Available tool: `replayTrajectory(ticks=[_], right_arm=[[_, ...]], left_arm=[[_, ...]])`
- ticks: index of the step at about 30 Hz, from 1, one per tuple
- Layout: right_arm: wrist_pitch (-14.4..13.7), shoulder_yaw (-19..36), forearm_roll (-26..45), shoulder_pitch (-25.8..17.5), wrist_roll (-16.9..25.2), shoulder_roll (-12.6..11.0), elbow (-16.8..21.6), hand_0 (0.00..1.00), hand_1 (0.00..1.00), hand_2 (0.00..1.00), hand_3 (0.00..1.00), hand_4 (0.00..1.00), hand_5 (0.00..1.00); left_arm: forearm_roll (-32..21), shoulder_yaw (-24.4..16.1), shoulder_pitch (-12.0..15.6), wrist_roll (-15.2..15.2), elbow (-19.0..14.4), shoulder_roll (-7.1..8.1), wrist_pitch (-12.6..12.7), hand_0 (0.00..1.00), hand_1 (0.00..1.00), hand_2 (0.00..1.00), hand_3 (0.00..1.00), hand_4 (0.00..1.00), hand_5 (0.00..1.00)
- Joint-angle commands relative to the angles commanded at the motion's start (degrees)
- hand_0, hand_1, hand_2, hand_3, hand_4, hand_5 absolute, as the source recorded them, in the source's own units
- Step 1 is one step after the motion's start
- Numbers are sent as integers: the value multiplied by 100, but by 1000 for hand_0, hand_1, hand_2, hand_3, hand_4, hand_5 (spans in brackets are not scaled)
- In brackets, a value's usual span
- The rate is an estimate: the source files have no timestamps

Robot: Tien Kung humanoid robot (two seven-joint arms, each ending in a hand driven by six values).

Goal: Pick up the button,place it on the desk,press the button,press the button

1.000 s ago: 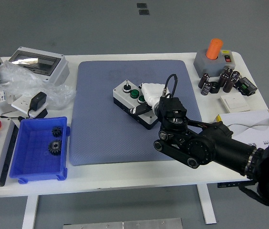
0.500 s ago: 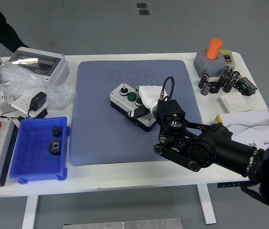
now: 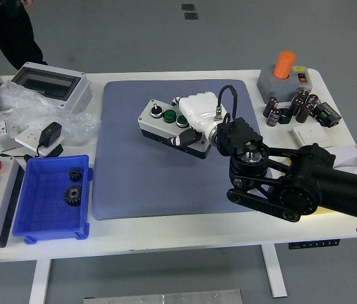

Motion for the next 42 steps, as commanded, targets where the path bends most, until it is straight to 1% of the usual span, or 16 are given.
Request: replayTrajectory(ticks=[1, 6, 7, 11, 12, 13, 18, 19, 24, 25, 26, 30, 31, 37, 42], right_arm=[[-133, -127, 26, 38, 135, -75, 32, 211, 378, 400, 432, 189, 2], [-792, -563, 295, 67, 807, -347, 51, 211, 378, 400, 432, 189, 2], [-940, -618, 347, 54, 957, -392, 45, 238, 385, 409, 404, 118, 2], [-1504, -667, 380, -107, 1576, -555, -83, 238, 385, 409, 404, 118, 2], [-1602, -647, 379, -153, 1701, -582, -122, 238, 385, 409, 404, 118, 2], [-1666, -630, 384, -188, 1801, -602, -151, 253, 396, 411, 389, 90, 2], [-2088, -629, 517, -375, 2382, -677, -229, 253, 396, 411, 389, 90, 2], [-2168, -637, 515, -414, 2464, -673, -235, 307, 410, 413, 392, 92, 2], [-2299, -596, 353, -621, 2570, -578, -311, 307, 410, 413, 392, 92, 2], [-2323, -602, 311, -649, 2561, -566, -330, 337, 421, 414, 392, 85, 2], [-2335, -609, 259, -668, 2548, -556, -349, 337, 421, 414, 392, 85, 2], [-2266, -621, 30, -681, 2544, -540, -474, 337, 421, 414, 392, 85, 2], [-2252, -622, 15, -677, 2558, -541, -499, 362, 434, 414, 390, 85, 2], [-2268, -634, 261, -675, 2676, -517, -577, 368, 433, 415, 388, 84, 2], [-2251, -663, 286, -664, 2635, -491, -634, 368, 433, 415, 388, 84, 2]], left_arm=[[-9, 8, -2, -3, 0, 2, 1, 675, 677, 617, 655, 772, 249], [-18, 32, -23, -3, 0, 5, -2, 675, 677, 617, 655, 772, 249], [-15, 37, -31, -2, 0, 7, -5, 675, 679, 616, 655, 773, 255], [11, 52, -78, -5, 0, 17, -17, 675, 679, 616, 655, 773, 255], [11, 60, -87, -8, 0, 20, -18, 675, 679, 616, 655, 773, 255], [12, 65, -93, -9, 0, 22, -19, 675, 679, 617, 655, 773, 257], [-4, 113, -106, -5, 0, 31, -21, 675, 679, 617, 655, 773, 257], [-4, 120, -110, -3, 0, 30, -23, 674, 679, 618, 655, 774, 257], [2, 150, -155, -10, 0, 25, -41, 674, 679, 618, 655, 774, 257], [5, 155, -162, -10, 0, 24, -45, 672, 679, 618, 655, 774, 261], [7, 159, -167, -9, 0, 23, -48, 672, 679, 618, 655, 774, 261], [4, 184, -193, -6, 0, 33, -59, 672, 679, 618, 655, 774, 261], [-3, 191, -198, -6, 0, 39, -58, 672, 679, 619, 654, 771, 273], [-10, 204, -213, -5, 0, 54, -54, 671, 679, 618, 652, 770, 277], [12, 185, -225, -6, 0, 52, -53, 671, 679, 618, 652, 770, 277]])
